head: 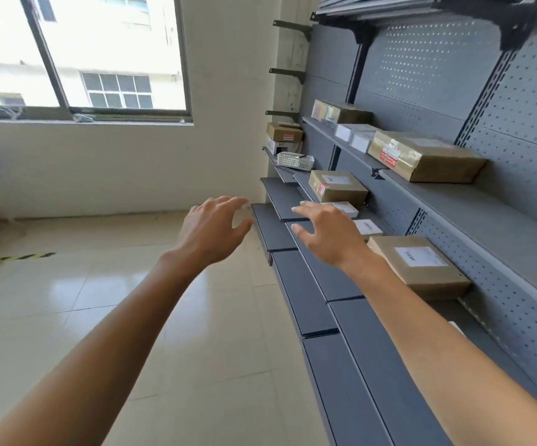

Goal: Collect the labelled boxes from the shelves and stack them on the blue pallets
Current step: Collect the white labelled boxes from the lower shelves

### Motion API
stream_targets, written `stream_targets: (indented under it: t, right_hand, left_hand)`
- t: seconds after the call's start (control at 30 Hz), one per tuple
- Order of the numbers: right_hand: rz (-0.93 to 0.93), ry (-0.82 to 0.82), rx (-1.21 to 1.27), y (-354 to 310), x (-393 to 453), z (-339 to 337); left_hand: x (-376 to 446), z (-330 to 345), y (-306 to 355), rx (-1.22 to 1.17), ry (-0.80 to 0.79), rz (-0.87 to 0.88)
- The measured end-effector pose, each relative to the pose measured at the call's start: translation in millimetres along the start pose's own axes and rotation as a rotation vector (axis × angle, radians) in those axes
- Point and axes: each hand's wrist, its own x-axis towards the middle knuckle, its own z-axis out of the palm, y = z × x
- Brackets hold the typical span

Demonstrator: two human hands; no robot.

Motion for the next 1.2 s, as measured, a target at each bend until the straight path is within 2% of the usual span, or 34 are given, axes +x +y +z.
stream_targets:
  t: [0.13, 0.33, 0.6, 0.93, 1.2]
  right_hand:
    - [0.026, -0.055, 0.0, -1.7, 64.7, 19.4]
    - [0.062, 0.013, 0.054, 9.8, 136.0, 40.8]
    - [0.141, -0.012, 0.051, 59.3, 218.6, 81.8]
    - [0.299, 0.087, 0.05, 192.5, 338.1, 79.9]
    - [0.423, 0.168, -0.004, 272.8, 388.4, 60.7]
  left_hand:
    - [59.9, 5.7, -44.6, -0.021, -0.003, -0.005]
    - [128.5, 21.5, -79.8, -0.026, -0.055, 0.03]
    - [219.8, 78.4, -112.1, -0.022, -0.103, 0.053]
    - [403.0, 155.6, -79.7, 0.008, -0.123, 0.209]
    - [514.7, 210.0, -37.4, -0.094, -0.129, 0.314]
